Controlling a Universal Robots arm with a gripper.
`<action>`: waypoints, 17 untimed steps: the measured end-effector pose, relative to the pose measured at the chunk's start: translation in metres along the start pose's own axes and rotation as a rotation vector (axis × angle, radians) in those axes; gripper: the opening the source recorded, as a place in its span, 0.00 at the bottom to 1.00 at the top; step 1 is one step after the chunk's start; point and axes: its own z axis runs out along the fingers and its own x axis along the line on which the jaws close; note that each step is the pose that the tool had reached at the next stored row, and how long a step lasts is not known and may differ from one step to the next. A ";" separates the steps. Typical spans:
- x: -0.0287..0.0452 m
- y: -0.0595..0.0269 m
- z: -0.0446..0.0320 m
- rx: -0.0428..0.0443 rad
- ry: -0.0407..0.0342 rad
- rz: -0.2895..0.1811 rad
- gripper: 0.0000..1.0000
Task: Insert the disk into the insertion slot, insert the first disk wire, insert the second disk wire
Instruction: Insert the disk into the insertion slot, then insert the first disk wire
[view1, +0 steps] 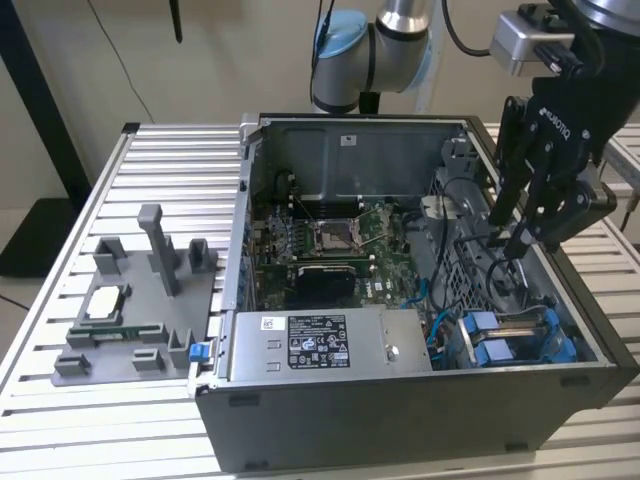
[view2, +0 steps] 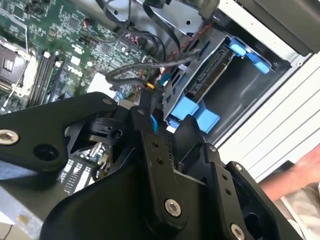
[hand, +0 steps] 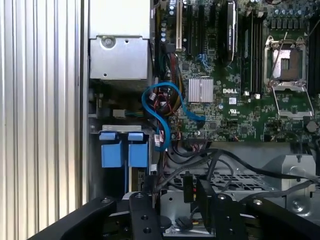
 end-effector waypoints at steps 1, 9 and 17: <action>-0.0002 0.0000 0.0007 0.0003 -0.0073 0.000 1.00; -0.0001 -0.0004 0.0075 0.0015 -0.0515 0.002 1.00; -0.0002 -0.0004 0.0080 0.0030 -0.0836 0.001 0.00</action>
